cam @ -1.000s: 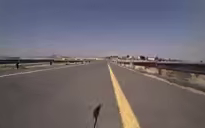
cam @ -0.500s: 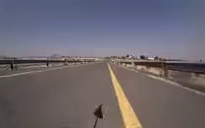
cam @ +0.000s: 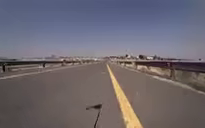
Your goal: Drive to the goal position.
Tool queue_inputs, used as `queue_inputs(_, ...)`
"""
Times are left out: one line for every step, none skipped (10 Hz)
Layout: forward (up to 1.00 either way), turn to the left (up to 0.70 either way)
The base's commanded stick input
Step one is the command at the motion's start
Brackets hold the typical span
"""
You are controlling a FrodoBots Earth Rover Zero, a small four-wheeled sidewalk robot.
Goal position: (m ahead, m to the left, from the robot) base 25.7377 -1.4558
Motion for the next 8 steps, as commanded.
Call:
queue_inputs(1.0,-0.01)
queue_inputs(1.0,-0.01)
queue_inputs(1.0,-0.01)
queue_inputs(1.0,-0.01)
queue_inputs(1.0,-0.01)
queue_inputs(1.0,-0.01)
queue_inputs(1.0,-0.01)
queue_inputs(1.0,-0.01)
